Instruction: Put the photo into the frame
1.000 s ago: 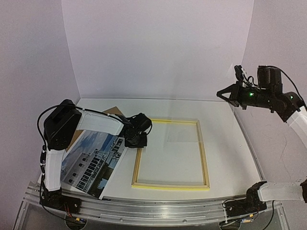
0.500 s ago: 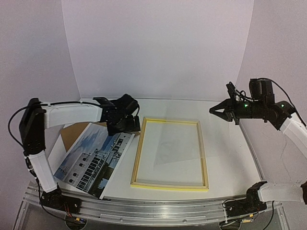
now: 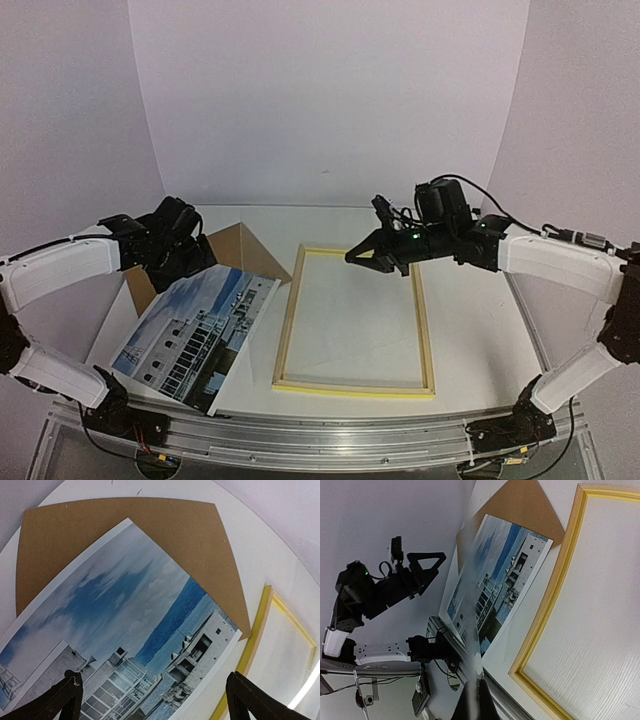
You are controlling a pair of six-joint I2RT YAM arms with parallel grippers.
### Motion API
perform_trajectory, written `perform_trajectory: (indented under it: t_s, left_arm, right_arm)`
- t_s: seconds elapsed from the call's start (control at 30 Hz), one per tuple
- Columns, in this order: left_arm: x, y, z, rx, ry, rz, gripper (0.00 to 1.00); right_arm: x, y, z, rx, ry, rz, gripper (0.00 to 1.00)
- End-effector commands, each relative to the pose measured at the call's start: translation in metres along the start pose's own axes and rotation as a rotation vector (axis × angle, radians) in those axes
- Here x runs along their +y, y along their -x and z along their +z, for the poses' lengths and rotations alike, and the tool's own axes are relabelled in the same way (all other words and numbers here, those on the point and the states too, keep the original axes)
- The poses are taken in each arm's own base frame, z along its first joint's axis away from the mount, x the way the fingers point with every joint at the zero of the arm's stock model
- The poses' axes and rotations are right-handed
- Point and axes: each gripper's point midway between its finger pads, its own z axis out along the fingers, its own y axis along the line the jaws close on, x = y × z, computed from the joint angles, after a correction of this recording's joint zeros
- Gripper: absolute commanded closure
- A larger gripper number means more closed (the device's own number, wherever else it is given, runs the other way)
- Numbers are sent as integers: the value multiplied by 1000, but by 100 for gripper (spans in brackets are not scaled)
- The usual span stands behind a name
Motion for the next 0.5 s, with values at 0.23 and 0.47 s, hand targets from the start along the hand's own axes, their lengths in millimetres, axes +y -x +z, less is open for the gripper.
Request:
perform_trajectory:
  t_s: [0.23,0.47]
  left_arm:
    - [-32,-6,3,36,-169,9,0]
    - [-53,-23,26,123,-199,66,0]
  right_arm:
    - [-98,2,30,-157,-196,196,100]
    - [-134,-12,16,-160,-279,253,100]
